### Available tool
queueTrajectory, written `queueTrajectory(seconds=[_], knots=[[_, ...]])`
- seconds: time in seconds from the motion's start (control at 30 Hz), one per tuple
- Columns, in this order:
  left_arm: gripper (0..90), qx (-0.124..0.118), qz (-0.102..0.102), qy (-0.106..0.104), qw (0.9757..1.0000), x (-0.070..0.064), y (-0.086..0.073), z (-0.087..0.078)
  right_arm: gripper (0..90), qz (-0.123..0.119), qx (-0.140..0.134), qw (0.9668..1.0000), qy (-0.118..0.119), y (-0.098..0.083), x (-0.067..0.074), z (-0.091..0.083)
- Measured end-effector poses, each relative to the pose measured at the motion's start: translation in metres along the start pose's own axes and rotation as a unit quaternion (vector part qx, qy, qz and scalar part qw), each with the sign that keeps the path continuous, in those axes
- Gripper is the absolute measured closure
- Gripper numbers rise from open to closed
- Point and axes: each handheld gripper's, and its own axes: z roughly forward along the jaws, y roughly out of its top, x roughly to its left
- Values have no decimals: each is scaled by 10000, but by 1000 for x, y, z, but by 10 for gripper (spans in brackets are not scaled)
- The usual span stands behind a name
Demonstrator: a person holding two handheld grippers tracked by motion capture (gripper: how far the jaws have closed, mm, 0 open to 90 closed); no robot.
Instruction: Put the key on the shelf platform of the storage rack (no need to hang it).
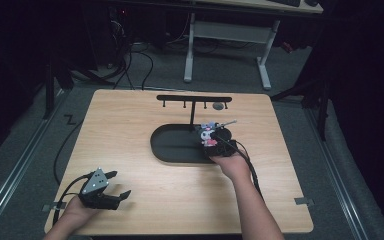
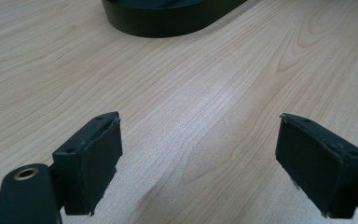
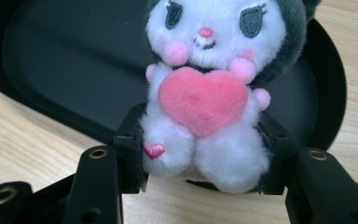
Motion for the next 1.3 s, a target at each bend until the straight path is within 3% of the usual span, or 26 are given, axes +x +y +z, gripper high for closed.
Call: queueTrajectory(seconds=[0.3, 0.5, 0.67, 0.9, 1.3], knots=[[154, -3, 1, -4, 10000, 0, 0, 0, 475, 138, -46, 9999, -24, 5, -6, 8], [155, -2, -1, -3, 10000, 0, 0, 0, 474, 101, 125, 9999, -44, 1, -4, 14], [154, 4, 6, -6, 10000, 0, 0, 0, 474, 88, 238, 9996, 140, -6, -3, 10], [155, 1, -2, -2, 10000, 0, 0, 0, 471, 122, 361, 9991, 189, -9, -4, 12], [155, 3, 1, -5, 10000, 0, 0, 0, 456, 111, 493, 9986, 154, -4, 1, 30]])
